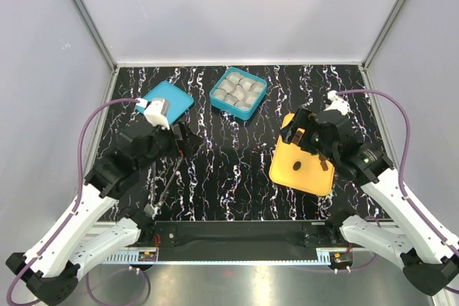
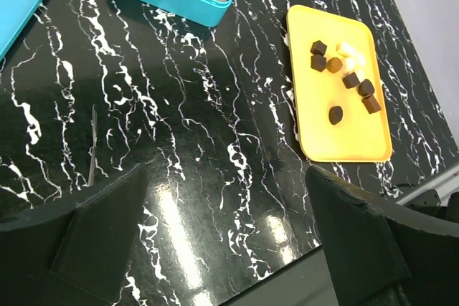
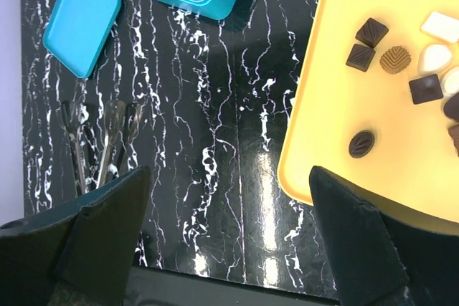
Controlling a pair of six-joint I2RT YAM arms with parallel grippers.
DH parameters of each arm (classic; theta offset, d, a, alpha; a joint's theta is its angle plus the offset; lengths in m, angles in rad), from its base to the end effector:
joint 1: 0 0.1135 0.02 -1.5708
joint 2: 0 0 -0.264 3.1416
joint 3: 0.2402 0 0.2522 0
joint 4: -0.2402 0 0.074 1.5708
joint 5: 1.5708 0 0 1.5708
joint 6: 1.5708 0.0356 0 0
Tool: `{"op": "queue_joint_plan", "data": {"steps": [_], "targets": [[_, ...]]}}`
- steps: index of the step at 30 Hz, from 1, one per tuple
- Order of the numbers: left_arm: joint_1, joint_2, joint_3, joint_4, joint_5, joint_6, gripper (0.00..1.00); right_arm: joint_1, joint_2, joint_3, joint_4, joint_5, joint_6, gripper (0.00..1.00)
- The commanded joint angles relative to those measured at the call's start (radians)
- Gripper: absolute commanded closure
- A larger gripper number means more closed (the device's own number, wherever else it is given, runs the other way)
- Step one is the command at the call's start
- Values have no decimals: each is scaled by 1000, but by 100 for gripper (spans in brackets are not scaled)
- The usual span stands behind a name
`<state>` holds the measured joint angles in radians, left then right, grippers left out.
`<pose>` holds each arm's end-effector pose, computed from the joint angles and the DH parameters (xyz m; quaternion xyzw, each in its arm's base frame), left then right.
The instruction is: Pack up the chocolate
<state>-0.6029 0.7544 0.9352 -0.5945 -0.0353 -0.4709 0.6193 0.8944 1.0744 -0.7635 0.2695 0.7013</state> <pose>0.1310 -0.0886 0.3533 0.0456 0.8359 -0.2669 0.4774 0.1483 0.0941 0.3626 0.0994 0.8693 0.1946 0.4434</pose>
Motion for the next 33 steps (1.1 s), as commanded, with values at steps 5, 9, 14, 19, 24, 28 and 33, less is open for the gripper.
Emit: {"op": "queue_joint_plan", "data": {"steps": [5,9,14,19,24,28,33], "targets": [[-3,37,30,-14,-118,31,1,5,17,21,-16,60,24,0],[-3,130,51,-91,-173,52,1,5,-8,-7,-10,66,24,0],[-1,253,100,-183,-270,67,1,7,-38,-25,-34,99,20,0],[17,382,97,-223,-265,75,1,7,-89,-42,-25,85,0,0],[40,474,90,-223,-235,87,3,5,-195,-102,36,51,-49,0],[67,519,60,-202,-232,91,5,7,-303,-149,85,40,-91,0],[89,594,19,-153,-198,86,14,7,-385,-208,121,39,-108,0]]}}
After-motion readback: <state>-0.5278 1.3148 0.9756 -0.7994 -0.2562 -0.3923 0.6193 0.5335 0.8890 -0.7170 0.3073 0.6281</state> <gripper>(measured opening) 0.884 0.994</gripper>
